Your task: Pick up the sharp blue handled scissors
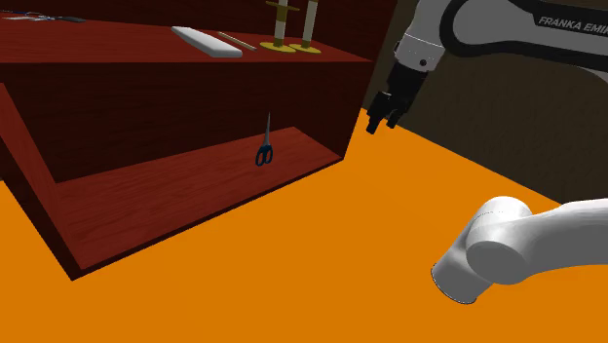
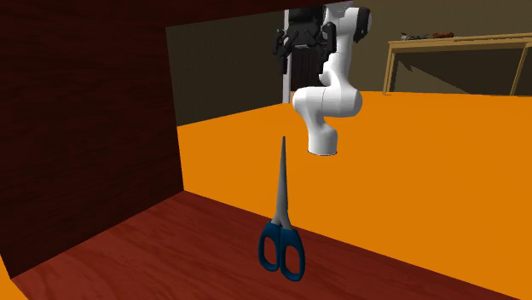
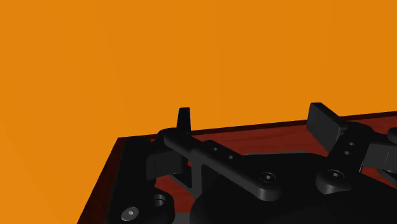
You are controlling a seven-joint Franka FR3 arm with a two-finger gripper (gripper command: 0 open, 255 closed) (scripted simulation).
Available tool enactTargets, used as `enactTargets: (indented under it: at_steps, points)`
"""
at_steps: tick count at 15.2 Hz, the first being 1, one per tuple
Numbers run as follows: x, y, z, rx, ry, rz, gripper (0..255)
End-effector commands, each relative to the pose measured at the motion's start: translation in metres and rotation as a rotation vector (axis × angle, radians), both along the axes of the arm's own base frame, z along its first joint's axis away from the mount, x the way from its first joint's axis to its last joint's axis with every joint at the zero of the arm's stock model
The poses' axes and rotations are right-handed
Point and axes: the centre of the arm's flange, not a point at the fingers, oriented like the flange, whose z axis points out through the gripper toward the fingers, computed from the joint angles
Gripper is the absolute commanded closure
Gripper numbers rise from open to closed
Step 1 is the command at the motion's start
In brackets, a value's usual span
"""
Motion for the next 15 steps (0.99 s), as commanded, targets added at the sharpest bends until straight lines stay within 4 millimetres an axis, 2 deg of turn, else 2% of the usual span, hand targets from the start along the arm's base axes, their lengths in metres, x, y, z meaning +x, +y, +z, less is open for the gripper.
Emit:
enactTargets:
  at_steps: [1,8,15]
  points:
    - [0.000,0.000,0.000,0.000,0.000,0.000,0]
    - [0.042,0.030,-0.061,-0.005,-0.166,-0.041,0]
    - [0.094,0.057,-0.115,-0.009,-0.332,-0.081,0]
